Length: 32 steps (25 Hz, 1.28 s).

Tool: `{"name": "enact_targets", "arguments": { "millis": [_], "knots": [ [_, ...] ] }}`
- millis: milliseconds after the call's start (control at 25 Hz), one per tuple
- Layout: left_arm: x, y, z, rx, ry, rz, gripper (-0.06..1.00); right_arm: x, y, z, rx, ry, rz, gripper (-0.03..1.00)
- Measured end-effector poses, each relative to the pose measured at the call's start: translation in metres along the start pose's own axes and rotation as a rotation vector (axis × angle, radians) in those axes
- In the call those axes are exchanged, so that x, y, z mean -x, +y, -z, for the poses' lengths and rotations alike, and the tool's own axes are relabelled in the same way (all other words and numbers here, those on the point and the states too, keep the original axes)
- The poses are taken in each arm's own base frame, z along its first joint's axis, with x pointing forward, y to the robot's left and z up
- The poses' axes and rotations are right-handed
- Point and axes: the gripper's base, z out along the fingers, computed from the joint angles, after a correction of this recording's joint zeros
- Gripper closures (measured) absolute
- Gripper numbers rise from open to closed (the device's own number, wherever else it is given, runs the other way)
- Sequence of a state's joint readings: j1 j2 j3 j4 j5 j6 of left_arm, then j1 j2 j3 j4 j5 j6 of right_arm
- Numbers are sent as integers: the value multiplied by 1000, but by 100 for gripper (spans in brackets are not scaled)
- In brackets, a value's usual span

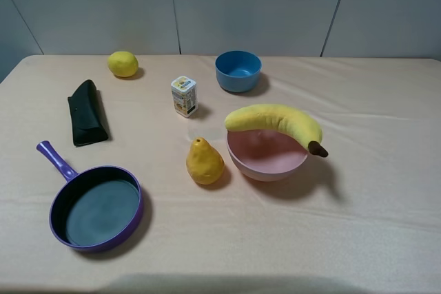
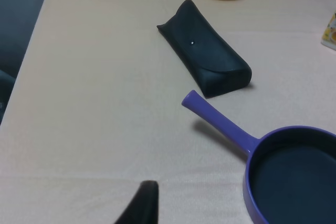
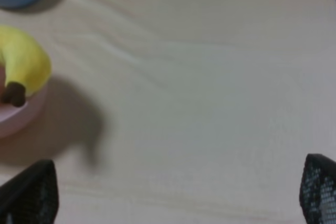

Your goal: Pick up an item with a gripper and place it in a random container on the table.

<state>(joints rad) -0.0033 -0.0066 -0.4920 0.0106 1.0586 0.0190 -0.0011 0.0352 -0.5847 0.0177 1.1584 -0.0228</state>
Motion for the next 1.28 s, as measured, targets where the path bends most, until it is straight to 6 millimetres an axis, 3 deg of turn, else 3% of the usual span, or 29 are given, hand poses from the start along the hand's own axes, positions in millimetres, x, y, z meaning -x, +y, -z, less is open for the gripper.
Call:
{"name": "enact_targets", "arguments": {
  "millis": [200, 640, 1280],
  "knots": [
    [0, 0, 0, 0, 0, 0, -2, -11, 0, -4, 0, 4, 0, 27],
    [0, 0, 0, 0, 0, 0, -2, -8, 0, -14, -3, -76, 0, 27],
    [0, 0, 0, 0, 0, 0, -2, -7, 0, -14, 5, -84, -5, 27]
  ]
}}
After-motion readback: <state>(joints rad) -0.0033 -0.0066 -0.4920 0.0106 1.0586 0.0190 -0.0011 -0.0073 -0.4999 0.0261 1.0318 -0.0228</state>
